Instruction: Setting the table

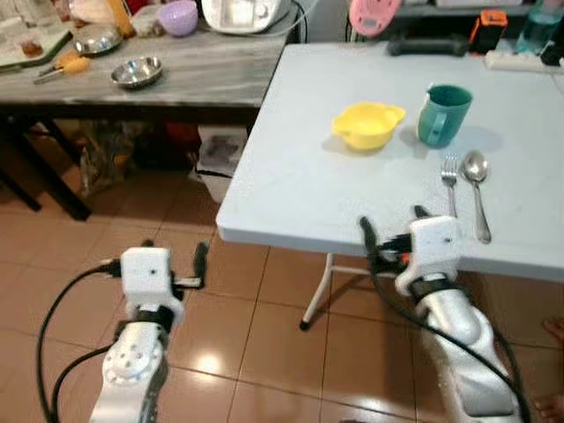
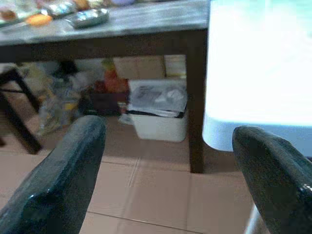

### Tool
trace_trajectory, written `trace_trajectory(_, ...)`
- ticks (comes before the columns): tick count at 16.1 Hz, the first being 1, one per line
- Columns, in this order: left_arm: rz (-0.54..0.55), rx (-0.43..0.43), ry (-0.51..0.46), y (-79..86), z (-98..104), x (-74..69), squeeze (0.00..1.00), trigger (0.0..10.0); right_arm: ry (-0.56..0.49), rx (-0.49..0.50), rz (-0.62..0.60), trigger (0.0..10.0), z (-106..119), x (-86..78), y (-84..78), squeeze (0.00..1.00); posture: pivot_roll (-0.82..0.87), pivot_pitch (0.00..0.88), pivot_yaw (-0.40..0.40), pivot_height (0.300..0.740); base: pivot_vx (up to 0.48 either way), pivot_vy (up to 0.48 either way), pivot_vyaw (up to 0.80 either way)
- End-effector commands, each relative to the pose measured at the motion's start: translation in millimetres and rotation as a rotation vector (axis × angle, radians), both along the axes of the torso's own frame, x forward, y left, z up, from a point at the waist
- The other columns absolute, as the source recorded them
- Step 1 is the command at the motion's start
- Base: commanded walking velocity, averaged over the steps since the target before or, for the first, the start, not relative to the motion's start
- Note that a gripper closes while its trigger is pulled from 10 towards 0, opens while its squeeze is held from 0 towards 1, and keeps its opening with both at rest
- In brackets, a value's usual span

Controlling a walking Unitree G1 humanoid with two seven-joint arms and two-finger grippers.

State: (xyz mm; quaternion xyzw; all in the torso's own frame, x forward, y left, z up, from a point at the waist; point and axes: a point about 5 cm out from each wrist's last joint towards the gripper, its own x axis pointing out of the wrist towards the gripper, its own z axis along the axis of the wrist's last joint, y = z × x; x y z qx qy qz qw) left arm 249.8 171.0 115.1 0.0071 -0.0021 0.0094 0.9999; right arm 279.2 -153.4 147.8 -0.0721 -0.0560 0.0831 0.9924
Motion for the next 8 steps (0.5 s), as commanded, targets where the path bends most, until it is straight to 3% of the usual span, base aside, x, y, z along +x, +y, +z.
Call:
trace_trajectory(1, -0.006, 0.006, -0.005, 2.2, 0.3, -0.9, 0.00, 10.0, -0.015, 0.005, -0.006, 10.0, 3.1, -0.6, -0.1, 0.00, -0.26, 0.141, 0.122, 0.740, 0.000, 0.000, 0.00)
trace_trajectory(3, -0.052, 0.001, -0.015, -2.8, 2.0, -1.7, 0.00, 10.0, -0.005, 0.016, -0.012, 10.0, 2.8, 0.3, -0.8, 0.00, -0.26, 0.141, 0.120, 0.740, 0.000, 0.000, 0.00)
trace_trajectory(6, -0.056, -0.001, -0.019, -3.2, 2.5, -1.9, 0.00, 10.0, -0.003, 0.016, -0.007, 10.0, 2.6, 0.6, -0.2, 0.00, -0.26, 0.141, 0.117, 0.740, 0.000, 0.000, -0.65)
trace_trajectory(8, -0.061, -0.006, -0.024, -3.5, 3.3, -2.1, 0.00, 10.0, -0.005, 0.013, 0.001, 10.0, 2.5, 0.7, 0.8, 0.00, -0.26, 0.142, 0.113, 0.740, 0.000, 0.000, -0.23)
